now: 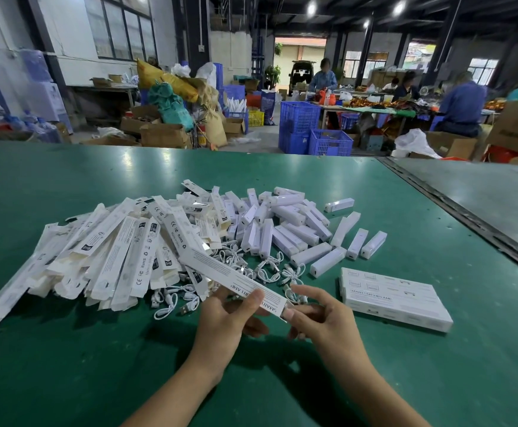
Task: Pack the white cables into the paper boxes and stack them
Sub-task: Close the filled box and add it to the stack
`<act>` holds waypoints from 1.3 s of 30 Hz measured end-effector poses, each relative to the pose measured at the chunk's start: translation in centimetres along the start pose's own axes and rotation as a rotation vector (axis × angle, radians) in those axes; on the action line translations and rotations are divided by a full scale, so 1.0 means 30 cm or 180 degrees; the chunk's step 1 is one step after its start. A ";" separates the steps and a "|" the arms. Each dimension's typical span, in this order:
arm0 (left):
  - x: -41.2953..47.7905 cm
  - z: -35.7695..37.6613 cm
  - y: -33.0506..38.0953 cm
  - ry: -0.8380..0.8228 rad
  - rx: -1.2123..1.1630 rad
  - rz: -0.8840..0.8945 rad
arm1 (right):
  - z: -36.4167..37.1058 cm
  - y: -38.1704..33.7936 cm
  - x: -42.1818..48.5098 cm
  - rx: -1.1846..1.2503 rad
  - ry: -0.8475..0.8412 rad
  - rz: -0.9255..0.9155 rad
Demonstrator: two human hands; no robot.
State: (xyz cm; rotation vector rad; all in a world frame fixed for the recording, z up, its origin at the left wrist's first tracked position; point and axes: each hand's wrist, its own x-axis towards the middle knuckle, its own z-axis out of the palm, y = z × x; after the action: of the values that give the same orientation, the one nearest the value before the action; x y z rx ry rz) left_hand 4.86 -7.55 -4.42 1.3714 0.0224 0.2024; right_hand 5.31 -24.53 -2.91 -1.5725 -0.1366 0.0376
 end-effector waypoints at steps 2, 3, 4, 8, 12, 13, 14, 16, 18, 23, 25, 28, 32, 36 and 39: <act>0.000 0.002 -0.001 -0.0055 0.0027 -0.0010 | 0.004 0.009 -0.002 -0.0162 0.0077 -0.0149; 0.000 0.003 -0.001 -0.0068 0.0021 -0.0018 | 0.006 0.014 -0.003 -0.0308 0.0123 -0.0262; 0.002 0.002 -0.002 -0.0081 0.0006 -0.0027 | 0.007 0.017 -0.004 -0.0470 0.0156 -0.0388; 0.004 0.001 -0.008 -0.0247 -0.0146 -0.0031 | 0.008 0.023 -0.007 -0.0995 0.0211 -0.0793; 0.006 0.004 -0.022 -0.0250 0.0013 0.0046 | 0.009 0.042 0.001 -0.1341 0.0422 -0.0828; 0.006 0.005 -0.025 -0.0234 0.0119 0.0108 | 0.010 0.048 0.002 -0.1451 0.0460 -0.0796; 0.005 0.005 -0.027 -0.0235 0.0260 0.0184 | 0.011 0.054 0.001 -0.1560 0.0473 -0.0769; 0.003 0.008 -0.033 -0.0256 0.0470 0.0286 | 0.016 0.061 -0.001 -0.1634 0.0470 -0.0726; 0.003 0.009 -0.040 -0.0278 0.0552 0.0311 | 0.020 0.063 0.000 -0.1568 0.0498 -0.0753; -0.016 0.005 -0.020 -0.0642 0.1332 0.0651 | 0.007 0.055 -0.001 -0.1667 0.0533 -0.0831; -0.023 0.005 -0.004 -0.0722 0.1493 0.0703 | 0.004 0.050 -0.002 -0.1629 0.0568 -0.0834; -0.031 0.004 0.005 -0.0760 0.1567 0.0722 | 0.005 0.040 -0.007 -0.1384 0.0597 -0.0765; -0.033 0.001 0.010 -0.0662 0.1649 0.0766 | 0.007 0.031 -0.017 -0.1179 0.0528 -0.0850; -0.026 -0.001 -0.003 -0.0583 0.1635 0.0838 | 0.003 0.021 -0.026 -0.1252 0.0323 -0.1329; -0.019 -0.005 -0.010 -0.0375 0.1606 0.0877 | 0.003 0.012 -0.030 -0.1396 0.0137 -0.1680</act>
State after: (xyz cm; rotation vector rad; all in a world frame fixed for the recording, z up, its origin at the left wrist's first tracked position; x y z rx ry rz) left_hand 4.30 -7.55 -4.80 1.8875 -0.2288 0.3630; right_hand 4.43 -24.55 -3.32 -1.9246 -0.5509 -0.4667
